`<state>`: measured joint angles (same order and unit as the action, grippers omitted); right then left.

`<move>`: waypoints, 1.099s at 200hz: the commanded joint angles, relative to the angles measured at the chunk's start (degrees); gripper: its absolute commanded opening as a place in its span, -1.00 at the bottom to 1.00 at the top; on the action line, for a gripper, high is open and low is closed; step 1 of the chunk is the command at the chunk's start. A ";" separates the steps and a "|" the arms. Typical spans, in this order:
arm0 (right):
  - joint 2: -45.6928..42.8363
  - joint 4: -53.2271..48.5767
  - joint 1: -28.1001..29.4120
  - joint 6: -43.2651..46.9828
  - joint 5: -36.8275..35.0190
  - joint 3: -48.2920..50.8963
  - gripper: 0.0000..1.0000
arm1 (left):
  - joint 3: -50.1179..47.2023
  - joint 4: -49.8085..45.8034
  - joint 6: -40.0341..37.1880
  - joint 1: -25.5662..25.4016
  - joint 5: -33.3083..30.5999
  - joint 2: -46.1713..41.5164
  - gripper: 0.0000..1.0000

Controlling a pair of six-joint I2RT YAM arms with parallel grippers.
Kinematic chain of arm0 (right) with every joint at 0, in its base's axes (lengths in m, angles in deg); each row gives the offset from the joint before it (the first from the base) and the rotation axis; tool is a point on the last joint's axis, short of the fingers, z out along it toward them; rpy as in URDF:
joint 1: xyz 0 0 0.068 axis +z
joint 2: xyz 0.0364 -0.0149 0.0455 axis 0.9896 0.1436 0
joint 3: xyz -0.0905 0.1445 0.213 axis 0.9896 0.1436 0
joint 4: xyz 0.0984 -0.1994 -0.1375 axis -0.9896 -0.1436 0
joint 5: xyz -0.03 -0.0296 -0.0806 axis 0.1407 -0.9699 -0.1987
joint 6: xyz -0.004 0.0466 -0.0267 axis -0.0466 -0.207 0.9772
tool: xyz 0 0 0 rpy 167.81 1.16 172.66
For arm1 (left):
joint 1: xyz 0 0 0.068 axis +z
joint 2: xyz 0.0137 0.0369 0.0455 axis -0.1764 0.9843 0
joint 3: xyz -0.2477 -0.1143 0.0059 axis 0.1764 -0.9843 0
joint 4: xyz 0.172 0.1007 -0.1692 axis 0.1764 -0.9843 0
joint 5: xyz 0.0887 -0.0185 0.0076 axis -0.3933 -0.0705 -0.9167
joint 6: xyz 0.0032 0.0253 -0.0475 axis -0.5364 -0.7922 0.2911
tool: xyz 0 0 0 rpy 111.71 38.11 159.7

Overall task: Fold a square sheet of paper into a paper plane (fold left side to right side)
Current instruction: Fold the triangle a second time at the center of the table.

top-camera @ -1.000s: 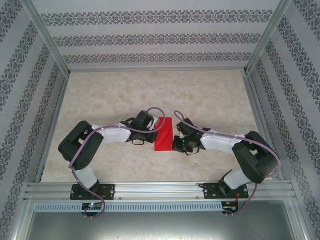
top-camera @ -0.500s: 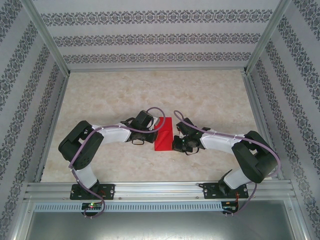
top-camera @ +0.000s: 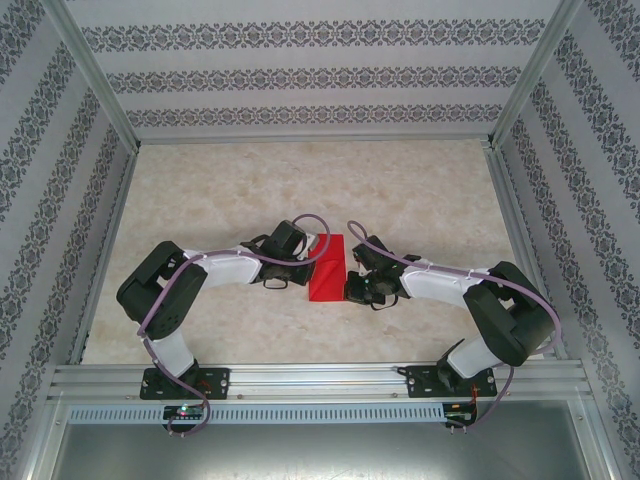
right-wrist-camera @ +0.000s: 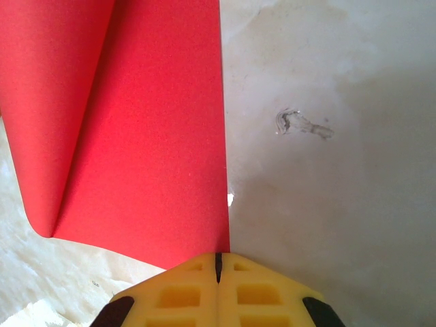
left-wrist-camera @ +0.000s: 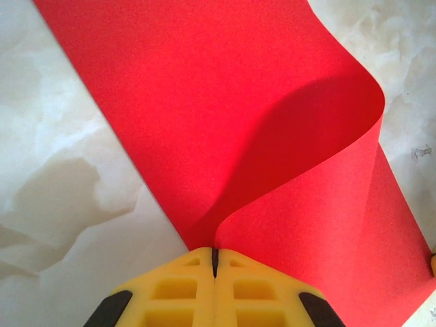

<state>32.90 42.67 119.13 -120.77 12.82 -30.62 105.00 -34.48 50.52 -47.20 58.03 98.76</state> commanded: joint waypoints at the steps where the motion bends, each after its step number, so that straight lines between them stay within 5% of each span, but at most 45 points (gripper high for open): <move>1: 1.54 -3.90 0.93 1.33 -2.30 0.17 -1.00 | 1.16 -0.62 -1.05 0.82 0.33 1.49 -1.00; 78: -9.29 -2.11 -1.62 1.06 -0.82 -0.41 -1.00 | 0.74 -1.10 -1.01 0.74 0.64 2.08 -1.00; 105: -11.40 6.41 -3.69 -2.63 3.15 1.75 -1.00 | 0.76 -1.41 -1.05 0.74 0.68 1.83 -1.00; 151: -1.43 24.47 -3.56 -9.50 8.23 -0.04 -1.00 | 0.62 -1.45 -0.96 0.66 0.55 1.57 -1.00; 220: 10.94 26.80 -1.28 -9.26 8.49 -7.02 -1.00 | 0.65 -1.71 -1.11 0.65 0.53 1.38 -1.00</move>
<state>41.21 67.00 117.21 -129.30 20.18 -35.80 105.57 -34.46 50.50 -47.15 58.23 99.61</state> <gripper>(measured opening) 0.036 0.067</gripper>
